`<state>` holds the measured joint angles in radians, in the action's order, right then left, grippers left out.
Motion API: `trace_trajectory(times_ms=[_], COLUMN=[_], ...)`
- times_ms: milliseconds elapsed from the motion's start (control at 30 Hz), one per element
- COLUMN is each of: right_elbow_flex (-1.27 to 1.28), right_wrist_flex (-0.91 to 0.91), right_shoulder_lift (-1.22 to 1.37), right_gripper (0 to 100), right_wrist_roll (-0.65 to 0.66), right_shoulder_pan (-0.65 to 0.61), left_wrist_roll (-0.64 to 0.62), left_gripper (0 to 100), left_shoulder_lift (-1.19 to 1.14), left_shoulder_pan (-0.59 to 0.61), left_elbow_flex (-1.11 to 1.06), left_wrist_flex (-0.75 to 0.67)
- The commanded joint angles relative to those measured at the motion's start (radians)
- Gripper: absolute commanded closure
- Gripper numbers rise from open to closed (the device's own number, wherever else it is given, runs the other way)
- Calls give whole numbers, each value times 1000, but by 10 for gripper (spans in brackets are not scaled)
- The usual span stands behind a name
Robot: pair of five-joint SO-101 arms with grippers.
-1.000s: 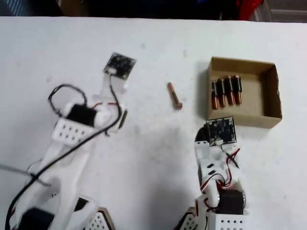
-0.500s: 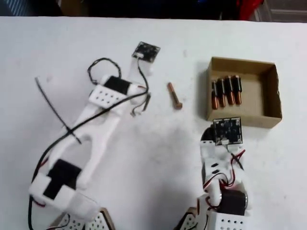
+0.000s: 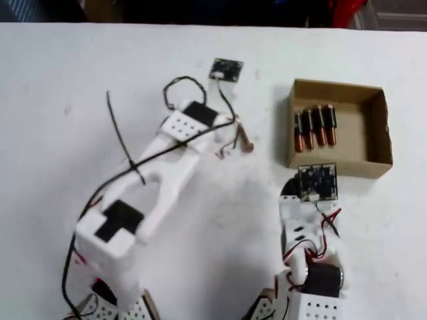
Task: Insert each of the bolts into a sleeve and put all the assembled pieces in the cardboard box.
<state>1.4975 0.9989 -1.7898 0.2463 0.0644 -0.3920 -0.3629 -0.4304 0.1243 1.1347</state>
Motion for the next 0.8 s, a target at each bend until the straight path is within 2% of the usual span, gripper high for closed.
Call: trace_trajectory(times_ms=[0, 67, 133, 300, 367, 633, 767], right_elbow_flex=[0, 2, 2, 2, 2, 2, 3], right_wrist_flex=[-41, -41, -41, -41, -41, -39, -39], right_shoulder_lift=[-10, -10, -10, -10, -10, -10, -10], right_gripper=[981, 981, 981, 981, 981, 981, 981], right_wrist_roll=[8, 8, 8, 8, 8, 8, 8], right_shoulder_pan=[12, 12, 12, 12, 12, 12, 10], left_wrist_roll=[-155, -212, -218, -219, -239, -371, -384], left_gripper=[976, 975, 947, 764, 722, 734, 734], left_shoulder_lift=[-64, -110, -150, -209, -226, -375, -467], left_shoulder_pan=[-13, -13, -13, -41, -50, -31, -30], left_elbow_flex=[133, 186, 227, 296, 319, 465, 568], left_wrist_flex=[-25, -20, -20, -21, -28, -29, -21])
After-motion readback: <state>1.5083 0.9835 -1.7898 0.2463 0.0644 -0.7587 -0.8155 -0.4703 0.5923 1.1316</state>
